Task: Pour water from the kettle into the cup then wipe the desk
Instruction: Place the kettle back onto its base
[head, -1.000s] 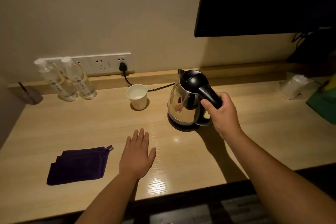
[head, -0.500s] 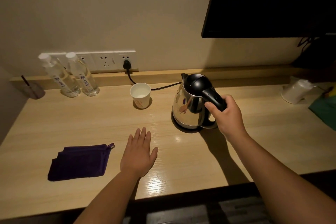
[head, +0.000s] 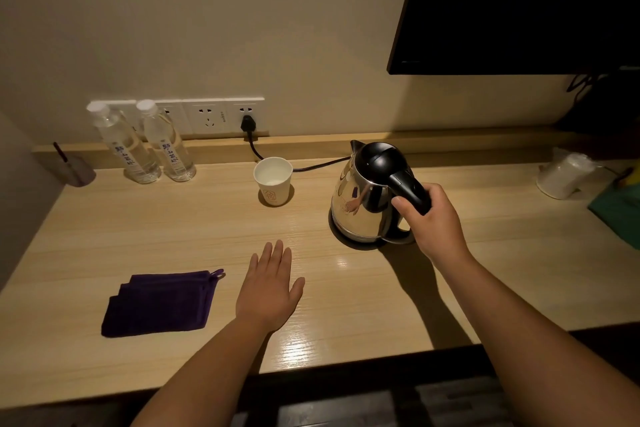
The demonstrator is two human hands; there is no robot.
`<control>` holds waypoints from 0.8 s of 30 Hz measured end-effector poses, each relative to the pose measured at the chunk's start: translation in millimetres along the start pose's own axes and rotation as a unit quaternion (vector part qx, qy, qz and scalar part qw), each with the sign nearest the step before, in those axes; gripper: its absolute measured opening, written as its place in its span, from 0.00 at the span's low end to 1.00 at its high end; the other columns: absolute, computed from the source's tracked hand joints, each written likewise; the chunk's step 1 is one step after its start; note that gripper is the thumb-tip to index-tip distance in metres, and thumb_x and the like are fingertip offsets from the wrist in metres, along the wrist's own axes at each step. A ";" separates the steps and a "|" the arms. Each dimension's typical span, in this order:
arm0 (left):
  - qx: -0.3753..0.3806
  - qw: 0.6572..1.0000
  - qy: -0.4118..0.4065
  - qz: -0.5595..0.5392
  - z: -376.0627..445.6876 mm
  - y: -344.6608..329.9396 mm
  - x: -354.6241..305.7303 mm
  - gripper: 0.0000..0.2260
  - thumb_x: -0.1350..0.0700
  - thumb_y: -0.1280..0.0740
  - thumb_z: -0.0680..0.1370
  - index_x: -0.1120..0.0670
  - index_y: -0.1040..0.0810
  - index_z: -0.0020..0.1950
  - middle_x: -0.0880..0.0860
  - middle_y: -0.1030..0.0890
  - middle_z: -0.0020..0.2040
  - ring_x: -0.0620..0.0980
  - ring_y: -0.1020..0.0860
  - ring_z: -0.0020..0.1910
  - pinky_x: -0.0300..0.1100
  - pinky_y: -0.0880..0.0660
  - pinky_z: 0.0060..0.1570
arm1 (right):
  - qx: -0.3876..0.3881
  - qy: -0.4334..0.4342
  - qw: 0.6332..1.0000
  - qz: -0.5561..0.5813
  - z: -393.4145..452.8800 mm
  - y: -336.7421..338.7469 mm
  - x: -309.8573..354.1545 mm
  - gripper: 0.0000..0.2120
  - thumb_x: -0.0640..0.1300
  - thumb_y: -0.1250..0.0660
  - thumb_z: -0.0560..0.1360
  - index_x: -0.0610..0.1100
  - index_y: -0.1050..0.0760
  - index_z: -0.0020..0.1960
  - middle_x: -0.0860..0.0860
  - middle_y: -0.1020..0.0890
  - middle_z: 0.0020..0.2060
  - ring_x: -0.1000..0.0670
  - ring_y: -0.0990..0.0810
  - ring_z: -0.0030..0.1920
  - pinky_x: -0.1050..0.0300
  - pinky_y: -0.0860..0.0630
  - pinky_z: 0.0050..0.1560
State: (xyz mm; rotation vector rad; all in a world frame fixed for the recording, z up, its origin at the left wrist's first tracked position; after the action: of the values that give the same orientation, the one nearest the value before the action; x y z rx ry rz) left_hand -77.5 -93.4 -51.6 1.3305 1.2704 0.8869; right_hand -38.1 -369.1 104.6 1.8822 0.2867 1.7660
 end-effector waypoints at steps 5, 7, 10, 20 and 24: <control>0.036 0.999 0.002 -0.011 1.6 8.6 -0.9 0.31 0.39 0.57 0.81 0.56 0.55 0.79 0.55 0.56 0.80 0.54 0.59 0.77 0.50 0.61 0.74 | -0.023 0.045 0.988 -0.144 -3.9 6.1 13.9 0.33 0.57 0.34 0.74 0.47 0.42 0.73 0.48 0.31 0.68 0.47 0.32 0.67 0.48 0.30 0.63; 0.035 0.999 0.006 -0.022 1.1 19.5 -1.4 0.31 0.40 0.56 0.81 0.57 0.53 0.79 0.55 0.54 0.80 0.53 0.57 0.78 0.50 0.60 0.74 | -0.053 0.144 0.946 -0.285 -13.8 3.7 35.0 0.33 0.59 0.36 0.74 0.45 0.41 0.73 0.46 0.33 0.70 0.45 0.37 0.71 0.45 0.40 0.70; 0.014 1.000 0.018 -0.015 -3.8 38.5 -0.4 0.32 0.39 0.57 0.81 0.57 0.52 0.79 0.55 0.53 0.80 0.53 0.57 0.78 0.50 0.60 0.75 | -0.031 0.288 0.871 -0.396 -36.4 -20.7 66.9 0.29 0.59 0.39 0.74 0.45 0.35 0.71 0.45 0.31 0.70 0.43 0.40 0.73 0.43 0.50 0.73; -0.016 0.994 0.107 0.027 -74.3 80.0 28.9 0.34 0.38 0.55 0.80 0.58 0.54 0.79 0.57 0.53 0.79 0.56 0.56 0.78 0.53 0.58 0.75 | 0.230 0.305 0.799 -0.464 -79.4 -131.2 59.2 0.31 0.60 0.46 0.78 0.45 0.42 0.75 0.46 0.41 0.76 0.44 0.47 0.76 0.44 0.51 0.75; -0.034 0.988 0.148 0.023 -109.2 90.6 51.6 0.35 0.38 0.53 0.80 0.59 0.53 0.79 0.58 0.52 0.79 0.56 0.55 0.78 0.53 0.57 0.75 | 0.264 0.288 0.800 -0.455 -95.4 -157.2 60.9 0.34 0.62 0.46 0.77 0.45 0.47 0.77 0.46 0.45 0.77 0.45 0.50 0.77 0.45 0.53 0.74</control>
State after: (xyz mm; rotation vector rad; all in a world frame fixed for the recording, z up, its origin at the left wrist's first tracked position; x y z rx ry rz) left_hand -156.1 -12.8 48.9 1.2091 1.4245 1.1835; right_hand -91.5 -185.1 75.6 1.0426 1.7353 1.5262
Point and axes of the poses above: each hand's wrist, its own z-axis towards the middle knuckle, its own y-axis out of the back of the hand, x = y × z, the point moved 6 cm from there along z, towards the middle knuckle
